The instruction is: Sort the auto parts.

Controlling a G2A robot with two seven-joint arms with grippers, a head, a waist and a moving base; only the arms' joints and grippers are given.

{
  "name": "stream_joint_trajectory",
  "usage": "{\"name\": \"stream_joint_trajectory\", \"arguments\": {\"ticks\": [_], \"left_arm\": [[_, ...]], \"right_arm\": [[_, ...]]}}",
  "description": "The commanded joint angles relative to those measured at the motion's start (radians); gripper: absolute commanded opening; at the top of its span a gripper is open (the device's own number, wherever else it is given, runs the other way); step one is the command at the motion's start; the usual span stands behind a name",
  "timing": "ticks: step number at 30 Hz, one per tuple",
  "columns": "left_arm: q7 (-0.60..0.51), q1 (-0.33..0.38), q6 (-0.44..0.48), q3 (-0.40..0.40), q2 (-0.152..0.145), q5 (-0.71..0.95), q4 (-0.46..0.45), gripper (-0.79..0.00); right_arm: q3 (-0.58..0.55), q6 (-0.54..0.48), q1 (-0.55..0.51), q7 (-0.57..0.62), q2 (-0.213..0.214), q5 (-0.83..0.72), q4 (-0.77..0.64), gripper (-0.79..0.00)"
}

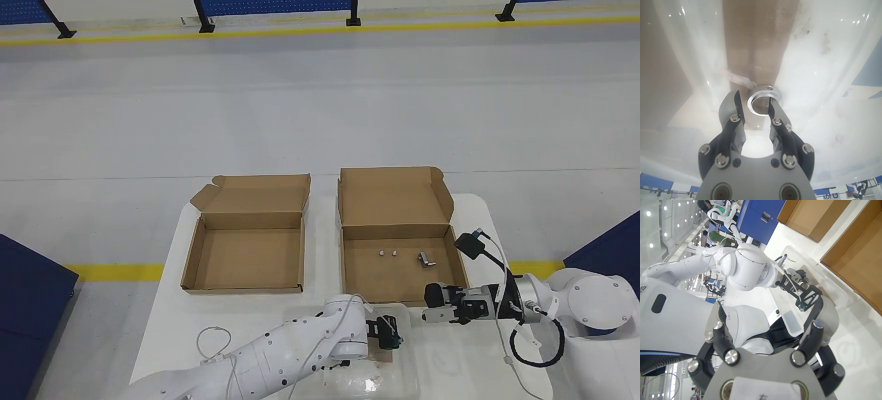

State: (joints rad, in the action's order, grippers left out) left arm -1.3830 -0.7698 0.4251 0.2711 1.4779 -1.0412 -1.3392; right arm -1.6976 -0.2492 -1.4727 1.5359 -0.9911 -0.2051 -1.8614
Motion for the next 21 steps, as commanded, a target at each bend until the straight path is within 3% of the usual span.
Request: {"name": "stream_joint_trajectory", "arguments": {"ticks": [1,7,13,17,20,21], "left_arm": [[0.001,-0.001,0.003,0.002,0.001,-0.002,0.001,-0.557],[0.002,-0.007,0.005,0.009,0.003,-0.007,0.005,-0.517],[0.001,-0.011,0.010,0.008,0.008,-0.012,0.013,-0.542],[0.001,-0.012,0.013,0.008,0.013,-0.015,0.020,-0.637],[0.000,-0.012,0.010,0.009,0.016,-0.019,0.024,-0.785],[0.000,-0.012,0.010,0.009,0.017,-0.020,0.026,-0.785]], "right_arm": [[0.000,0.000,0.000,0.000,0.000,0.000,0.000,0.000],[0.000,0.000,0.000,0.000,0.000,0.000,0.000,0.000],[0.000,0.000,0.000,0.000,0.000,0.000,0.000,0.000],[0.000,0.000,0.000,0.000,0.000,0.000,0.000,0.000],[0.000,0.000,0.000,0.000,0.000,0.000,0.000,0.000],[0.000,0.000,0.000,0.000,0.000,0.000,0.000,0.000]]}}
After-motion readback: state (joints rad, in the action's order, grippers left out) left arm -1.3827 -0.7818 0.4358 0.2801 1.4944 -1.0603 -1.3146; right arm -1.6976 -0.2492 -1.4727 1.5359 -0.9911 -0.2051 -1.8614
